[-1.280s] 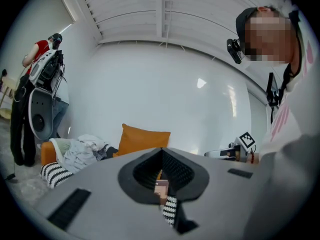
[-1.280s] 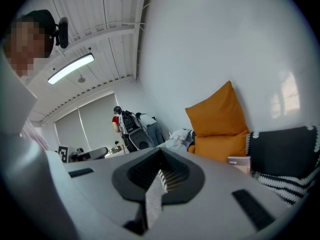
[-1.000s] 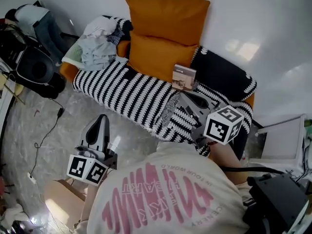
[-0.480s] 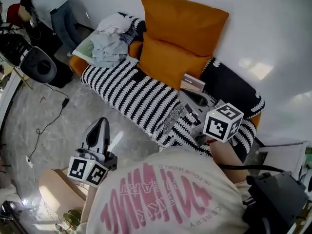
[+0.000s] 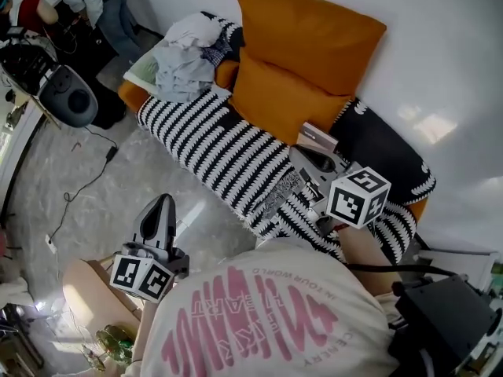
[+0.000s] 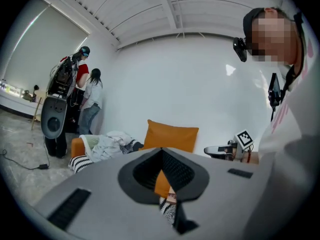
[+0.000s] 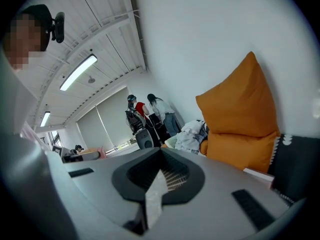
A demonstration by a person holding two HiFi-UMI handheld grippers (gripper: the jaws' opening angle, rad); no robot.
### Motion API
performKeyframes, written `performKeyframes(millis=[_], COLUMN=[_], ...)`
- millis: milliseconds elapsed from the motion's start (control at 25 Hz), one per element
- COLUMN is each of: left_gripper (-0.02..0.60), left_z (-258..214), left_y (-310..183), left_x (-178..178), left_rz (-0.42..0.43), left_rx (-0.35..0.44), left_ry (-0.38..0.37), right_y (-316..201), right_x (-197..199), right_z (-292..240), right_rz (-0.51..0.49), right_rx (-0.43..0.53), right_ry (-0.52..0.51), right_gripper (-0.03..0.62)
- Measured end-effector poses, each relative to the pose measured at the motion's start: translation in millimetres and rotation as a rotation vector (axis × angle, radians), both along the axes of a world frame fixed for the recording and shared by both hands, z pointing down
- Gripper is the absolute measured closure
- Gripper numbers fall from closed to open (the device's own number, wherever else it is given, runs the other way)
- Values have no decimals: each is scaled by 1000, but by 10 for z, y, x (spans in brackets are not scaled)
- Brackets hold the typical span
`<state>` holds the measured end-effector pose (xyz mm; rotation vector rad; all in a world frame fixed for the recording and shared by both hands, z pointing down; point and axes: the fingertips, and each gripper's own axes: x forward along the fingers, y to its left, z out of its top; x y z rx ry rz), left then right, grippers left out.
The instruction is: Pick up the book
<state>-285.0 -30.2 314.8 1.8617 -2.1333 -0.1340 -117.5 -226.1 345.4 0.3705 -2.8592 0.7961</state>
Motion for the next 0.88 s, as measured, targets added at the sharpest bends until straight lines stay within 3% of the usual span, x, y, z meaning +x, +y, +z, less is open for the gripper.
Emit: performKeyframes(millis=[240, 440, 640, 880], left_gripper=[575, 575, 575, 575], left_z=[141, 333, 404, 457], left_y=[75, 118, 282, 316], left_x=[-88, -132, -278, -487], left_rz=[-69, -131, -194, -322], left_rx=[-91, -167, -233, -232], left_ry=[12, 12, -131, -12], right_y=[-310, -575, -776, -1162], right_x=[-76, -119, -127, -12], right_z=[345, 694, 1043, 1561], right_rz=[2, -5, -33, -72], right_rx=[-55, 0, 31, 0], right_ry=[25, 59, 140, 231], right_gripper=[585, 585, 585, 578])
